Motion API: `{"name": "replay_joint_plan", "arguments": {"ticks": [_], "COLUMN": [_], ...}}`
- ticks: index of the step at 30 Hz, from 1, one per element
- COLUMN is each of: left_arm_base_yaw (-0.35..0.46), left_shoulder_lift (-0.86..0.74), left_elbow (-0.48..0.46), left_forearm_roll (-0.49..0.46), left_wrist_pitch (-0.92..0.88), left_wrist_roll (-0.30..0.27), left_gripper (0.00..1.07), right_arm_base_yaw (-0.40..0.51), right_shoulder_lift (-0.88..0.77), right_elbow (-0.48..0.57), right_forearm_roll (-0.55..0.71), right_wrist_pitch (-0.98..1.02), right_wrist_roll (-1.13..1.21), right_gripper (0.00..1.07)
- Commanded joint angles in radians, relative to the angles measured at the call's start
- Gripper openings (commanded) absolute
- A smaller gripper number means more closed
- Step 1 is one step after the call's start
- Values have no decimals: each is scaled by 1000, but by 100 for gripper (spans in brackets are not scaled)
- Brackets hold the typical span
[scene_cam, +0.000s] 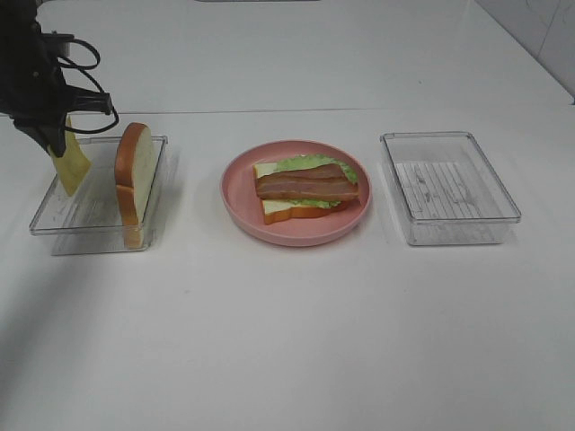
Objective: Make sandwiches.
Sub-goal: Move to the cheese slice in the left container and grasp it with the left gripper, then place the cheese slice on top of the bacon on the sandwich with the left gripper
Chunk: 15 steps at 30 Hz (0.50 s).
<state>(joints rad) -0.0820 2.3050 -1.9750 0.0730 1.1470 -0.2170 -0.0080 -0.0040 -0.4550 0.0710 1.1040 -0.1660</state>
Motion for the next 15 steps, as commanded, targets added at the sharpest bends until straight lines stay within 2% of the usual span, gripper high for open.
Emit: {"name": "replay_joint_plan", "arguments": {"ticks": [1, 8, 11, 15], "left_arm_base_yaw": [2, -2, -2, -3], "left_shoulder_lift": [-27, -36, -36, -36], "left_elbow": [-9, -115, -193, -249], "left_forearm_roll": [4, -2, -40, -90], "left_wrist_pitch": [18, 122, 165, 168], "left_wrist_roll": [-6, 6, 17, 17], "left_gripper": [0, 0, 0, 0], "right_arm_base_yaw": [-6, -6, -6, -6], "right_shoulder_lift": [-34, -34, -34, -34], "right_elbow": [-2, -2, -2, -2], "right_forearm_roll": [5, 5, 5, 5], "right_wrist_pitch": [0, 0, 0, 0], "right_wrist_roll": [-11, -11, -11, -11], "right_gripper": [87, 87, 87, 87]}}
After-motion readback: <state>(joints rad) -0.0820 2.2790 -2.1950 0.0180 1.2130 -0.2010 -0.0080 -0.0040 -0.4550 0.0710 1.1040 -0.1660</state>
